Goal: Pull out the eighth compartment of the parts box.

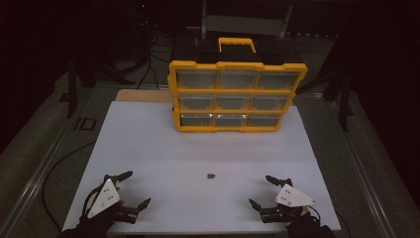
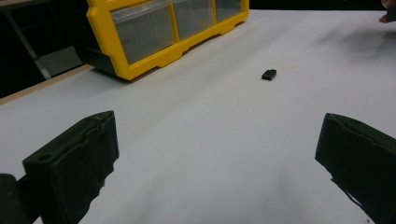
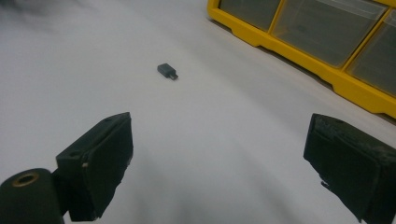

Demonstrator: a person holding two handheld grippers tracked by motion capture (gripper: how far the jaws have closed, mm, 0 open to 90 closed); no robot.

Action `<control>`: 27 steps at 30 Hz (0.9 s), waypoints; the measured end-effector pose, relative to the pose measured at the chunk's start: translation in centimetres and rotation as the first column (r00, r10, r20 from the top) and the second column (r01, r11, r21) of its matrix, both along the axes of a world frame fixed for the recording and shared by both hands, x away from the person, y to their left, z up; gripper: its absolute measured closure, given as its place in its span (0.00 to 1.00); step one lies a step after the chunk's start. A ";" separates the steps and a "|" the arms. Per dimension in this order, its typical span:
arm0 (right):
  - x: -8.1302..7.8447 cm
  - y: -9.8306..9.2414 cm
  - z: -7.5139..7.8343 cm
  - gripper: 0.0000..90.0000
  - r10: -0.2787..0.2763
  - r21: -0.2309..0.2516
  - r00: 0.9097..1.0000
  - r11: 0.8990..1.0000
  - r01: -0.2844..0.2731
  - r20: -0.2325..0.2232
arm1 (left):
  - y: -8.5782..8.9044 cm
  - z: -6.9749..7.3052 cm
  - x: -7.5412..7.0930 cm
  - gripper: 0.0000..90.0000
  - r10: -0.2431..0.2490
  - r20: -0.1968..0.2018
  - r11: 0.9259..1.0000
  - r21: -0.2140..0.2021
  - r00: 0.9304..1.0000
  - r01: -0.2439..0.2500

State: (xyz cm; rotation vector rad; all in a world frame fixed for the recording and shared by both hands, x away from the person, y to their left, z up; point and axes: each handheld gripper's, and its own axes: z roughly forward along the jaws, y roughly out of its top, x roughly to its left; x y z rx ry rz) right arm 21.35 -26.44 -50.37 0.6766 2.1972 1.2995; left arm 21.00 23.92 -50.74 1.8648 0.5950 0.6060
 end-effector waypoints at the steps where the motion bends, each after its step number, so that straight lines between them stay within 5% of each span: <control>1: 0.0 0.0 0.0 0.09 0.001 0.002 1.000 1.000 -0.001 0.000 | -0.1 0.1 0.0 0.00 -0.003 0.003 1.000 0.005 1.000 0.003; 11: -0.2 0.0 0.1 0.09 -0.005 0.003 1.000 1.000 0.005 0.012 | -1.2 2.5 0.7 0.00 -0.037 0.046 0.999 -0.003 0.998 0.037; 27: -0.2 0.0 0.1 0.09 -0.006 0.000 1.000 1.000 0.006 0.011 | -4.4 7.3 3.1 0.00 -0.118 0.110 0.990 0.093 0.987 0.108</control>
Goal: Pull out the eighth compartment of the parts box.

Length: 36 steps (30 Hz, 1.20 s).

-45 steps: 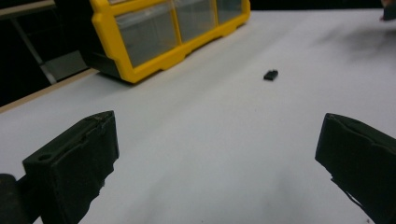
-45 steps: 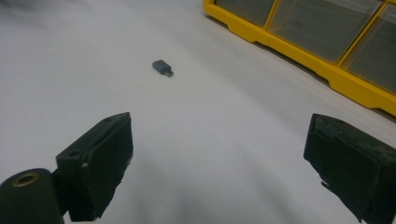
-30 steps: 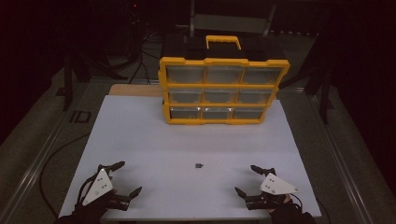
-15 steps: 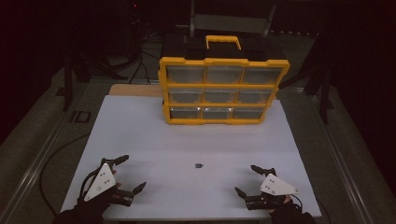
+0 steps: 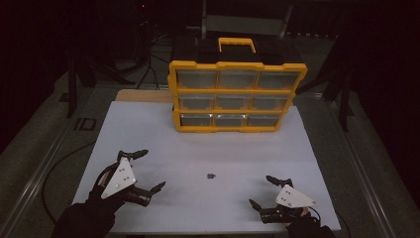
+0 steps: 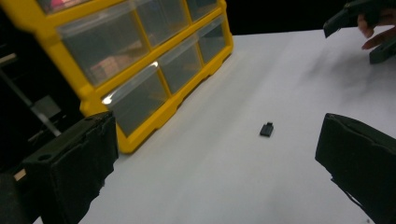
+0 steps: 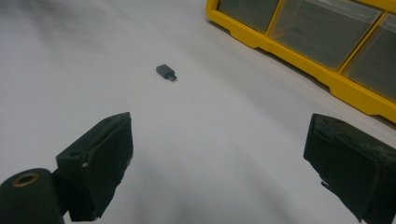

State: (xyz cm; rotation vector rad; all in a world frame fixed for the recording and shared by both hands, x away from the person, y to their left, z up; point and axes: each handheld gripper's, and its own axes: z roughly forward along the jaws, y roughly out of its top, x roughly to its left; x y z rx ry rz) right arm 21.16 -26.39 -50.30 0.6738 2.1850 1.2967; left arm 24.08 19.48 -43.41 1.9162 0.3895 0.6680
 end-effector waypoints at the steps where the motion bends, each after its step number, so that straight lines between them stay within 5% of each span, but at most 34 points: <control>1: 0.0 0.0 0.0 0.09 0.000 0.000 1.000 1.000 0.000 0.000 | 0.0 0.0 0.0 0.00 0.000 0.000 1.000 0.000 1.000 0.000; 11: 0.0 0.1 -0.1 0.09 0.007 -0.007 1.000 1.000 -0.007 0.000 | -2.3 1.3 1.4 0.00 -0.055 0.020 0.997 0.058 0.998 0.054; 36: -0.2 0.3 0.0 0.09 0.017 -0.017 1.000 1.000 -0.017 0.000 | -6.5 2.5 3.7 0.00 -0.132 0.041 0.986 0.110 0.990 0.127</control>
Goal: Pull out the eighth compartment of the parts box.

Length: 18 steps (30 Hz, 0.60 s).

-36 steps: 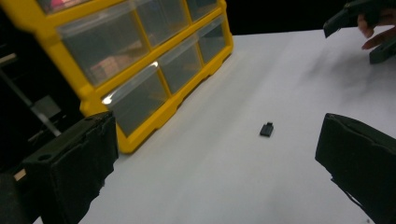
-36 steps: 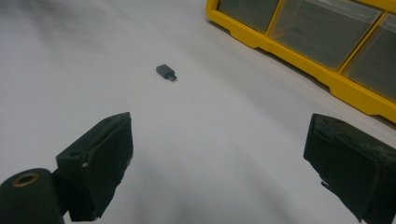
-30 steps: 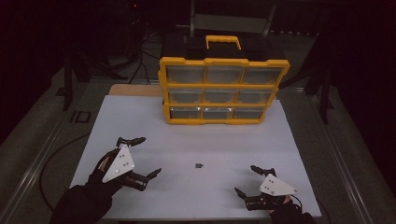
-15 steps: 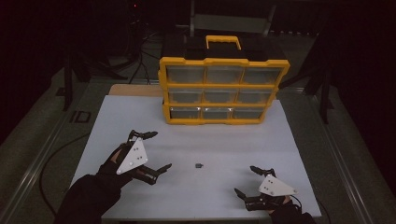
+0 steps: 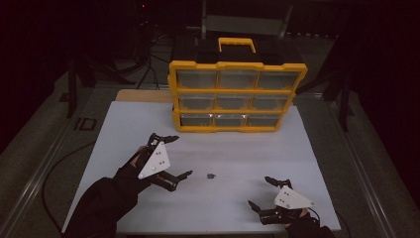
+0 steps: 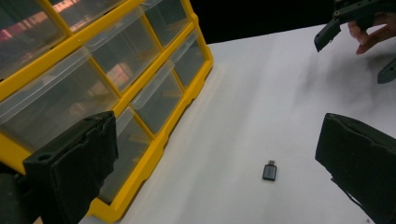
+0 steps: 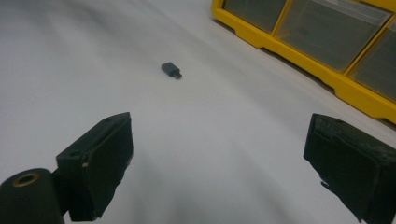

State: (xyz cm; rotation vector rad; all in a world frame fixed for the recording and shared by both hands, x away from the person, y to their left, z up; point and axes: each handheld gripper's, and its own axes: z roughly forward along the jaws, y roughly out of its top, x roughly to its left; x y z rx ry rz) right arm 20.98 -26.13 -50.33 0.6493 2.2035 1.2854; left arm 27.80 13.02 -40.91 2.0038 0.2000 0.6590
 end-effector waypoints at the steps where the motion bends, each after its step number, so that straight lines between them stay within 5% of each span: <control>1: 0.0 0.0 0.0 0.09 0.000 -0.001 1.000 1.000 0.000 0.003 | -0.4 0.1 0.2 0.00 -0.004 0.001 1.000 0.001 1.000 0.004; 18: 0.0 0.0 0.0 0.09 0.004 0.004 1.000 1.000 -0.004 0.008 | -3.4 0.5 1.5 0.00 -0.048 0.020 0.997 0.060 0.999 0.047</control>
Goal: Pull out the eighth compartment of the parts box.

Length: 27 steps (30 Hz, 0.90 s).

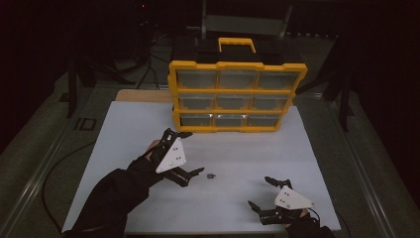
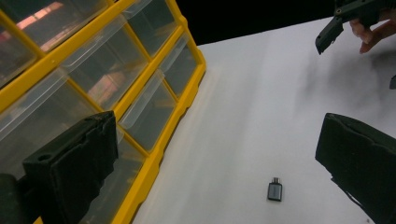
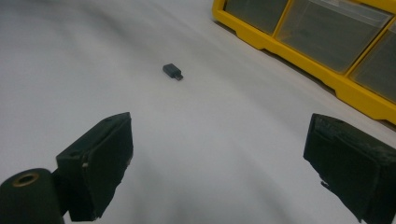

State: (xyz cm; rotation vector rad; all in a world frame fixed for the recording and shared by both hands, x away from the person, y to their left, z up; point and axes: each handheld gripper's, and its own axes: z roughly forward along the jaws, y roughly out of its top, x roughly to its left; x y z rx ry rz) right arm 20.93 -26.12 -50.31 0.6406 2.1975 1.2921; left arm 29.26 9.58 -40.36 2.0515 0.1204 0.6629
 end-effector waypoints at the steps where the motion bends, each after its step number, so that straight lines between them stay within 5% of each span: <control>1: 0.0 0.0 0.0 0.09 0.001 0.001 1.000 1.000 -0.001 -0.001 | 0.0 0.0 0.0 0.00 0.000 0.000 1.000 0.000 1.000 0.000; 27: -0.1 0.0 0.0 0.09 0.009 0.005 1.000 1.000 -0.009 -0.004 | -4.5 -0.7 2.5 0.00 -0.055 0.006 0.996 0.071 0.998 0.054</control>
